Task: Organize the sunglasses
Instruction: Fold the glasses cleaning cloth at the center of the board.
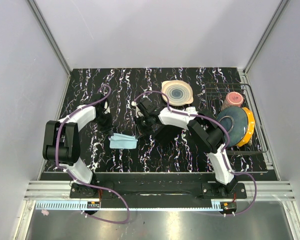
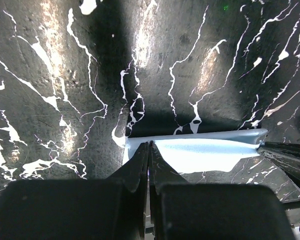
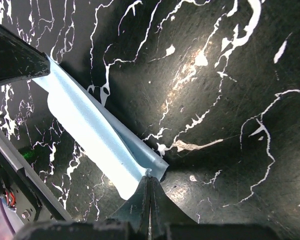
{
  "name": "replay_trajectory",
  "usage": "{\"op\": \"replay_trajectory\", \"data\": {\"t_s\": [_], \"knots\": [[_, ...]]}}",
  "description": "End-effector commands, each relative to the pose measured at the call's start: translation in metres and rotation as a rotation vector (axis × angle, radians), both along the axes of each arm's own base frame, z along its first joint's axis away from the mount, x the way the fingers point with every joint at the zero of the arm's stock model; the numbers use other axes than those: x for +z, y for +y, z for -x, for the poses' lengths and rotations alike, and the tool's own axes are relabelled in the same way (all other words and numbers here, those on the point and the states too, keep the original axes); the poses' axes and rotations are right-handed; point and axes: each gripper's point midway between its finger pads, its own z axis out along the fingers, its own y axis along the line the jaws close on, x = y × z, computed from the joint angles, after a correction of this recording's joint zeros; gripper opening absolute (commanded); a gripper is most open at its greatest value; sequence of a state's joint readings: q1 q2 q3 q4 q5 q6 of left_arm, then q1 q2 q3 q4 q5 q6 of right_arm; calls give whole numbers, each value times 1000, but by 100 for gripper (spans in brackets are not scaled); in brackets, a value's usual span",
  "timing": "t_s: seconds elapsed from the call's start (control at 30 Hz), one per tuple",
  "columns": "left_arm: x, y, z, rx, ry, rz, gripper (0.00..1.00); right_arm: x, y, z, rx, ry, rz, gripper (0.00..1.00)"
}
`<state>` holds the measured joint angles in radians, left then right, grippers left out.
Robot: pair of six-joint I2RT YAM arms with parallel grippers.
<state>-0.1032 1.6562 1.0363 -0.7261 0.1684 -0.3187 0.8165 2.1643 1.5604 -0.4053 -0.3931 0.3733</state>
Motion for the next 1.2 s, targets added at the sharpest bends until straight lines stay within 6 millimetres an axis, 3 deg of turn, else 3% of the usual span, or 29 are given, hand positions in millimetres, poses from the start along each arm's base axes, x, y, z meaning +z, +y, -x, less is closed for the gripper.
{"op": "replay_trajectory", "data": {"t_s": [0.0,0.33,0.67,0.83,0.97,1.03,1.17], "knots": [[-6,4,6,-1,29,-17,0,29,4,5,15,-2,-71,0],[-4,13,-1,33,19,-71,0,36,8,5,2,1,-104,0],[-10,11,5,23,46,-63,2,25,9,12,18,31,-96,2],[-8,10,11,19,58,-51,17,29,9,16,47,32,-116,17],[3,10,19,22,44,-46,39,39,8,19,76,12,-143,32],[12,10,23,39,27,-46,44,50,7,20,84,-7,-159,39],[24,10,24,65,-20,-38,49,62,4,19,76,-40,-166,41]]}}
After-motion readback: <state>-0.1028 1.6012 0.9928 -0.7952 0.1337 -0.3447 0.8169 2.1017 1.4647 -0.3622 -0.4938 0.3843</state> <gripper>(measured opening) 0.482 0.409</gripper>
